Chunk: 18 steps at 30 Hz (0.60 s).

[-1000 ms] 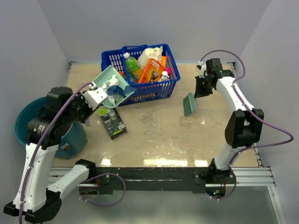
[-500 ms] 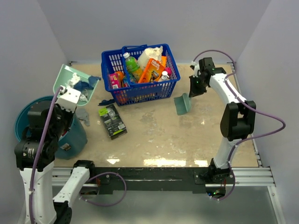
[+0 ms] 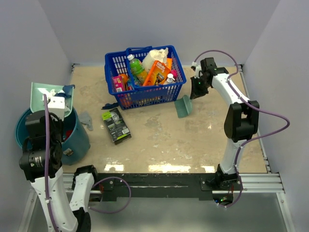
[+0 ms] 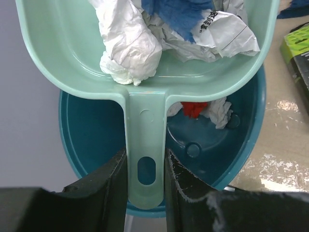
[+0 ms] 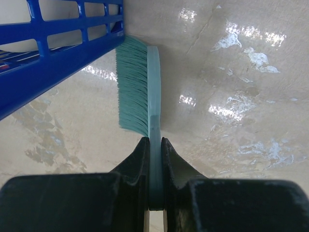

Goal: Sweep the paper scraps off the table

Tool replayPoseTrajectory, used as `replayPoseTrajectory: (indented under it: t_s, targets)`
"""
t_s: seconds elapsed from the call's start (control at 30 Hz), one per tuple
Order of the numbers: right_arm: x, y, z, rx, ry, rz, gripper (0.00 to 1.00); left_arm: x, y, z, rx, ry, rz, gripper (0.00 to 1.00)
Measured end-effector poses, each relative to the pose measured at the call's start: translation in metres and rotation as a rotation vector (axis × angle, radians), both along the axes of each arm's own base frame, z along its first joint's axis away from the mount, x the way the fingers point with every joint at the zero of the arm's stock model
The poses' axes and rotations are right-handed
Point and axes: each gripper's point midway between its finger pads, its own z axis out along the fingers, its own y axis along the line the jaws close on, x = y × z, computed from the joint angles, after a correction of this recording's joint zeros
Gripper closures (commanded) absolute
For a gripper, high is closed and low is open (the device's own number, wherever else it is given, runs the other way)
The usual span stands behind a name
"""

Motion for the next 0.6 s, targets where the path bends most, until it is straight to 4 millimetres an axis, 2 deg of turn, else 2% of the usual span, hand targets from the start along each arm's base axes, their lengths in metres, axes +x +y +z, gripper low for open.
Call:
replayPoseTrajectory:
  t_s: [0.23,0.43,0.6]
  targets:
    - [-0.001,0.0,-0.001,0.002,0.003,-0.001,1.0,-0.018,0.023,0.001,0.035,0.018,0.167,1.0]
    - [0.0,0.0,-0.002,0.003,0.008,-0.002,1.0,-0.027,0.048,0.011,0.137,0.099,0.266,1.0]
    - [0.0,0.0,-0.005,0.003,0.013,-0.003,1.0,-0.032,0.056,0.003,0.176,0.218,0.282,1.0]
